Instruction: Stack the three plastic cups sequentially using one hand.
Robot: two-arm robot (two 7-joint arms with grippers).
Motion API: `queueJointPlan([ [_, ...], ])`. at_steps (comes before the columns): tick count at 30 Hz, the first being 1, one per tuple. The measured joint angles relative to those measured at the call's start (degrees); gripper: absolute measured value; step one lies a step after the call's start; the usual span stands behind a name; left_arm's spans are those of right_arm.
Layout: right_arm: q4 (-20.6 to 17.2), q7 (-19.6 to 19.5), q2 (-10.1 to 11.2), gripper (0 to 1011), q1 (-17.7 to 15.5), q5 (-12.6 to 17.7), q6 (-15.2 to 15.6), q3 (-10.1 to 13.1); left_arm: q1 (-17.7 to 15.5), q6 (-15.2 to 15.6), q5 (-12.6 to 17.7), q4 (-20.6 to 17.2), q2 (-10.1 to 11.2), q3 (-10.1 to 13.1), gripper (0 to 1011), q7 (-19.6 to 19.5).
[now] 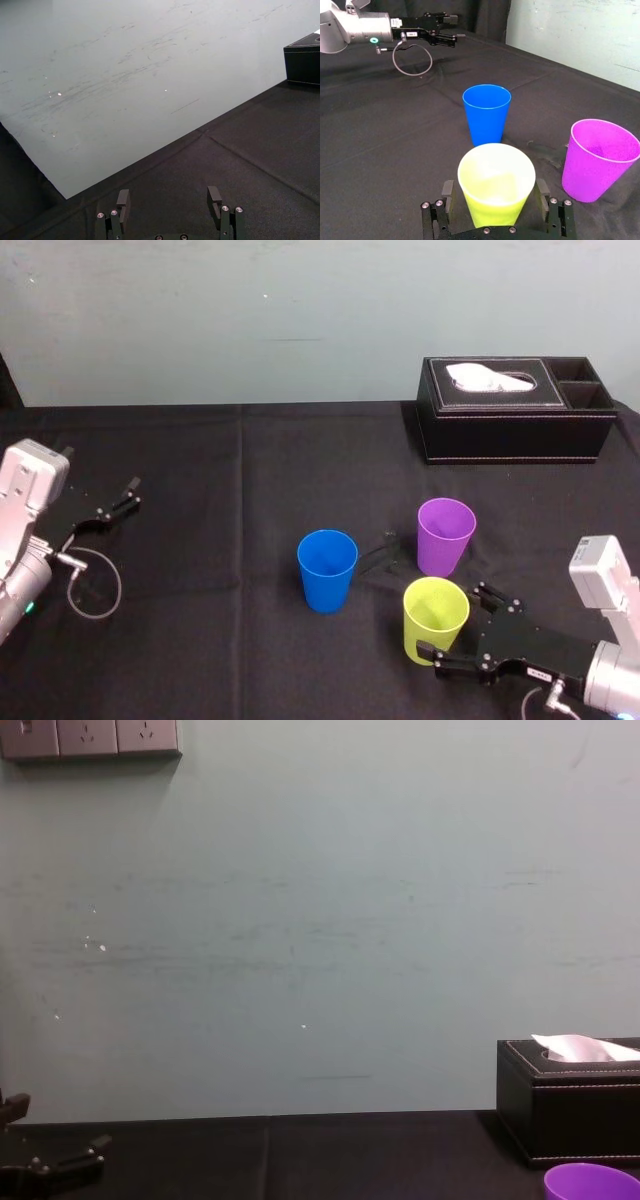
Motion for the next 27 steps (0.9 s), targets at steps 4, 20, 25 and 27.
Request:
queueJointPlan([
  [4, 0.3, -0.4, -0.6, 1002, 0.4, 0.0, 0.1, -0.3, 0.0, 0.0, 0.0, 0.0, 0.0, 0.0, 1010, 0.0],
  [20, 0.4, -0.9, -1.1, 973, 0.7, -0.2, 0.3, -0.5, 0.0, 0.0, 0.0, 0.0, 0.0, 0.0, 1010, 0.0],
  [25, 0.4, -0.9, -1.0, 841, 0.6, -0.2, 0.2, -0.5, 0.0, 0.0, 0.0, 0.0, 0.0, 0.0, 1010, 0.0],
  [27, 0.4, -0.9, -1.0, 814, 0.6, -0.2, 0.2, -0.5, 0.0, 0.0, 0.0, 0.0, 0.0, 0.0, 1010, 0.0],
])
